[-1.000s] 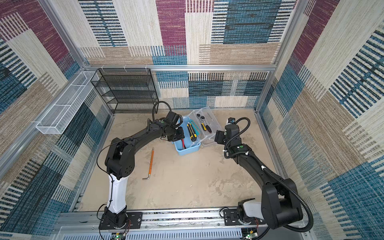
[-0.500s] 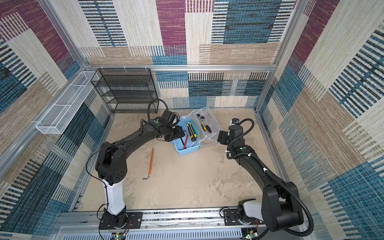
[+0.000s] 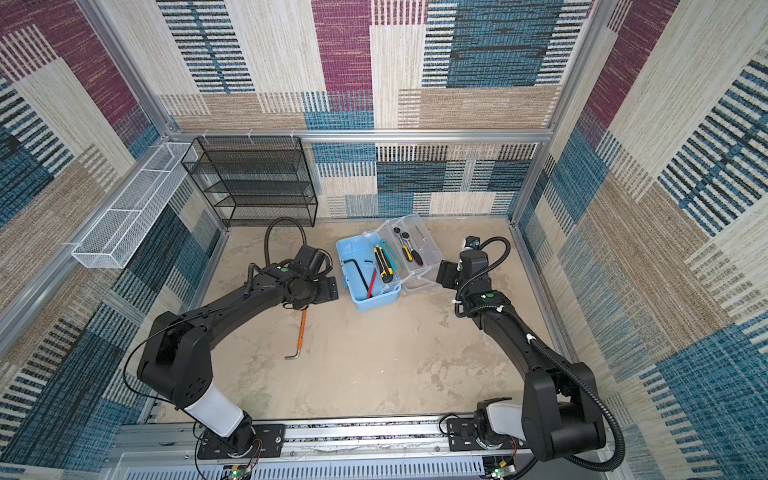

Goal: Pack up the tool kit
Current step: 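Move the left gripper down to the orange hex key and close on it, then lift the orange hex key with the left gripper toward the blue box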

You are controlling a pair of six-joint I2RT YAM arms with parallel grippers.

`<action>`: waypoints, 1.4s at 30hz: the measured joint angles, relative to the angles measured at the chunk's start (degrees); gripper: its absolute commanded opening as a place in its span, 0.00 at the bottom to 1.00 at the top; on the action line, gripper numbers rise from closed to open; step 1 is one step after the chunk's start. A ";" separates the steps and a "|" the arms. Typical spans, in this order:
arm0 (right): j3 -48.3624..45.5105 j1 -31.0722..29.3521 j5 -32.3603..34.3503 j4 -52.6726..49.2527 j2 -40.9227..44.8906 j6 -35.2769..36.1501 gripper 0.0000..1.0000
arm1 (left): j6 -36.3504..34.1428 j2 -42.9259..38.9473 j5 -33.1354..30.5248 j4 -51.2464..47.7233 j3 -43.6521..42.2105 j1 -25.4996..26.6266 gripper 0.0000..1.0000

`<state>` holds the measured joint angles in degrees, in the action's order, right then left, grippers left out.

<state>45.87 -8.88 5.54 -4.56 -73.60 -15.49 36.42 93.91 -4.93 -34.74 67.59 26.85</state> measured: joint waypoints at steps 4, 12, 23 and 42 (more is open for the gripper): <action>0.00 0.09 -0.52 0.42 -0.31 0.15 0.83 | -0.13 -2.49 -0.70 0.28 -6.38 -2.54 0.73; 0.35 0.76 -0.42 0.61 -1.62 0.17 0.83 | -0.17 -4.87 -0.66 2.12 -14.10 -4.37 0.54; 1.44 1.29 -0.46 0.76 -2.29 0.17 0.83 | -0.61 -0.61 1.05 5.07 -16.02 -5.68 0.33; 1.18 2.32 -1.03 1.22 -3.41 -0.13 0.84 | -1.86 -0.44 4.55 6.86 -15.17 -5.81 0.00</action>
<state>47.05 -6.57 4.51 -3.33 -77.01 -15.62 34.57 93.47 -0.38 -27.88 52.42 21.04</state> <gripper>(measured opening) 0.834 0.121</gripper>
